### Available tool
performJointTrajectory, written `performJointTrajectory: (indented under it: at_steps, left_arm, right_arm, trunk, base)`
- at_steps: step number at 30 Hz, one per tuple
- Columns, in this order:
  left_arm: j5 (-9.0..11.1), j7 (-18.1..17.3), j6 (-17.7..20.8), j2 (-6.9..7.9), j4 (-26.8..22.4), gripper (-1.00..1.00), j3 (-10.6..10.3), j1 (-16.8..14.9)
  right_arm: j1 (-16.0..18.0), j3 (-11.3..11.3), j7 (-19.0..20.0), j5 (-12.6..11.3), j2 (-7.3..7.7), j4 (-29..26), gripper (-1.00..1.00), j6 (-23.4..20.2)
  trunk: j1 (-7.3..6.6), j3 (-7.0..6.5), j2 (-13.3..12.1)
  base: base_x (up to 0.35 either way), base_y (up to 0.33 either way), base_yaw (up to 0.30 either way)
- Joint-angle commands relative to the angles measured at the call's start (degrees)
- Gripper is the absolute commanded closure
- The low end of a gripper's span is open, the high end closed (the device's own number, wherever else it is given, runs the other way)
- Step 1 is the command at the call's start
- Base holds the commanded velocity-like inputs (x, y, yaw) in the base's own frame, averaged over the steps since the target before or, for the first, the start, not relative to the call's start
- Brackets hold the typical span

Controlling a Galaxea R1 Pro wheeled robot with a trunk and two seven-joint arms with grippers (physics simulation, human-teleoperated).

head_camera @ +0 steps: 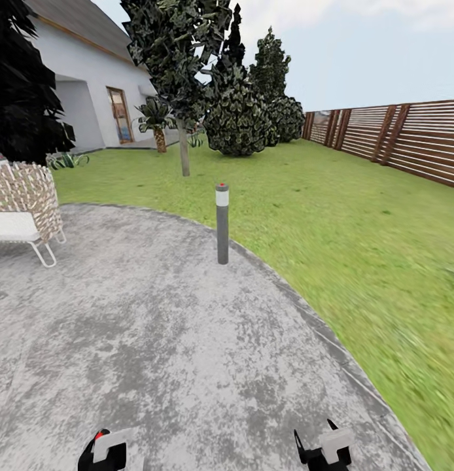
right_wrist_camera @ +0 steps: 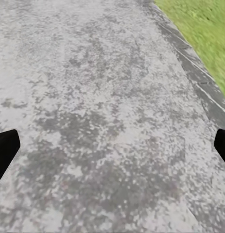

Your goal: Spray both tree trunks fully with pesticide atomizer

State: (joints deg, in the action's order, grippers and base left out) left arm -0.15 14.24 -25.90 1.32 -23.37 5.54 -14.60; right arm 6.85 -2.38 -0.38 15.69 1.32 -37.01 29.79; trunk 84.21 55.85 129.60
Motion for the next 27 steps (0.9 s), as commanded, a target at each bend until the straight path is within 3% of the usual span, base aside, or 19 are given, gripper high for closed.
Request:
performJointTrajectory:
  at_steps: [1,13,15,18,27]
  left_arm:
    - [-0.04,0.00,-0.01,0.00,-0.01,1.00,-0.01,0.00]
    - [-0.02,-0.06,0.00,0.00,-0.01,1.00,-0.05,0.01]
    - [-0.08,-0.08,0.00,0.00,-0.04,1.00,-0.08,0.01]
    - [-0.31,-0.24,-0.01,-0.06,-0.08,1.00,-0.16,0.01]
    - [-0.42,-0.10,0.06,-0.10,-0.55,1.00,-0.27,0.01]
  right_arm:
    - [0.00,-0.01,0.00,-0.02,0.00,0.52,-1.00,0.00]
    - [0.00,-0.09,-0.42,-0.05,-0.01,1.24,-1.00,0.03]
    - [0.00,-0.14,-2.39,-0.05,0.03,1.18,-1.00,0.01]
    - [0.00,-0.05,-8.38,-0.11,0.07,1.23,-1.00,0.00]
    - [0.00,-0.02,-10.01,-0.12,0.10,4.72,-1.00,-0.04]
  trunk:
    - [0.00,0.07,0.00]
    - [0.00,0.86,0.00]
    - [0.00,1.00,0.00]
    - [0.00,1.18,0.00]
    - [0.00,1.25,0.00]
  base:
    - [0.339,0.000,0.179]
    - [0.331,0.039,0.184]
    - [0.290,0.178,0.189]
    - [0.259,0.158,0.178]
    - [0.147,0.072,0.024]
